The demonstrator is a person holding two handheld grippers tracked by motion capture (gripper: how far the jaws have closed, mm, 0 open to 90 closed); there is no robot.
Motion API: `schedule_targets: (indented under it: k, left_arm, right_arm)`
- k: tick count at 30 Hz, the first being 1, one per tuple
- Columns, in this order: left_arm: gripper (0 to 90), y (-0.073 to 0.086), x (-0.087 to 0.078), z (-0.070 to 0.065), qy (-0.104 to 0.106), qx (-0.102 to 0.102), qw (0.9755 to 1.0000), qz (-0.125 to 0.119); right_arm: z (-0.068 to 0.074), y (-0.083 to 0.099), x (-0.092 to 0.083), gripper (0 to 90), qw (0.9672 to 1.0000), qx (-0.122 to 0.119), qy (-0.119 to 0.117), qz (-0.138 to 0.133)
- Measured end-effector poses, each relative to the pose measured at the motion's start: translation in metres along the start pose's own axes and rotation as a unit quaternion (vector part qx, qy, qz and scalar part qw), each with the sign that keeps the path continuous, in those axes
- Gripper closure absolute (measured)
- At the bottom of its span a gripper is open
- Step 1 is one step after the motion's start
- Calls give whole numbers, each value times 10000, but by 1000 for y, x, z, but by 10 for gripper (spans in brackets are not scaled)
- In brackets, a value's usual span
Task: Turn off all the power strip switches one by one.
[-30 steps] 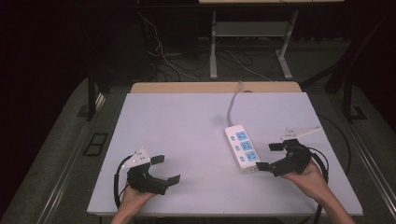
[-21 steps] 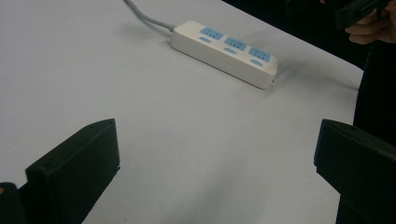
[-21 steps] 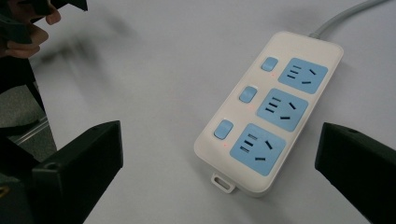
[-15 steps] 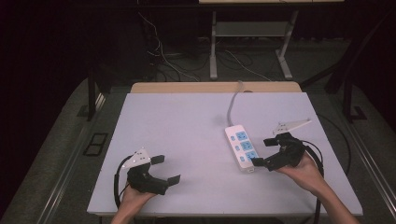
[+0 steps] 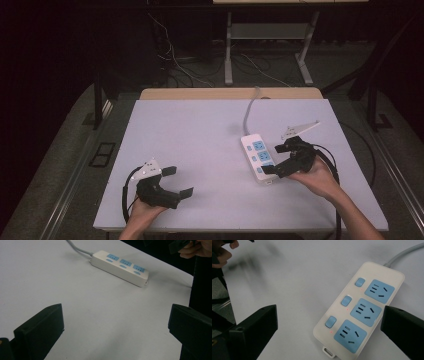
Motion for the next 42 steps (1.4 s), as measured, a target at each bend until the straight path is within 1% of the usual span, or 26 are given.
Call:
schedule_targets:
  k: [12, 14, 15, 17, 18, 23, 26, 31, 34, 37, 38, 42]
  left_arm:
    - [0, 0, -1, 2, -26, -26, 10000, -19]
    - [0, 0, -1, 2, -29, -32, 10000, -23]
    - [0, 0, -1, 2, -34, -27, 10000, -26]
    - [0, 0, -1, 3, -31, -31, 10000, -32]
    - [0, 0, -1, 3, -35, -33, 10000, -34]
    - [0, 0, -1, 3, -40, -26, 10000, -28]
    - [0, 0, -1, 3, -41, -37, 10000, -37]
    - [0, 0, -1, 3, -43, -34, 10000, -26]
    - [0, 0, 0, 3, -33, -34, 10000, -17]
    - [0, 0, -1, 3, -37, -33, 10000, -13]
    - [0, 0, -1, 3, -35, -36, 10000, -13]
    - [0, 1, 0, 3, -34, -35, 10000, -1]
  right_arm:
    - [-5, 0, 18, 9, 9994, -67, 11, 338]
    - [-6, 1, 19, 94, 9993, -131, -25, 350]
    - [-6, 1, 20, 154, 9992, -169, -30, 352]
    - [-6, 0, 20, 246, 9990, -231, -140, 366]
    - [-6, 0, 20, 281, 9988, -235, -172, 389]
    - [-8, 0, 23, 417, 9987, -251, -133, 423]
    - [-9, 0, 24, 503, 9985, -237, -174, 460]
    - [-8, 1, 27, 674, 9978, -264, -287, 533]
    - [-7, 2, 30, 778, 9969, -300, -440, 583]
    - [-7, 3, 32, 848, 9959, -338, -530, 648]
    - [-7, 3, 33, 866, 9959, -311, -541, 660]
    - [-9, 3, 37, 897, 9955, -324, -529, 712]
Point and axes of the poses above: each handheld gripper's, and its own axes: x roughly forward along the jaws, y roughly out of its underside, z roughly to its left, the point moved 8 cm from there along x, roughly forward along the jaws, and after that the axes turned 7 degrees about z, right-handed, at the moved point
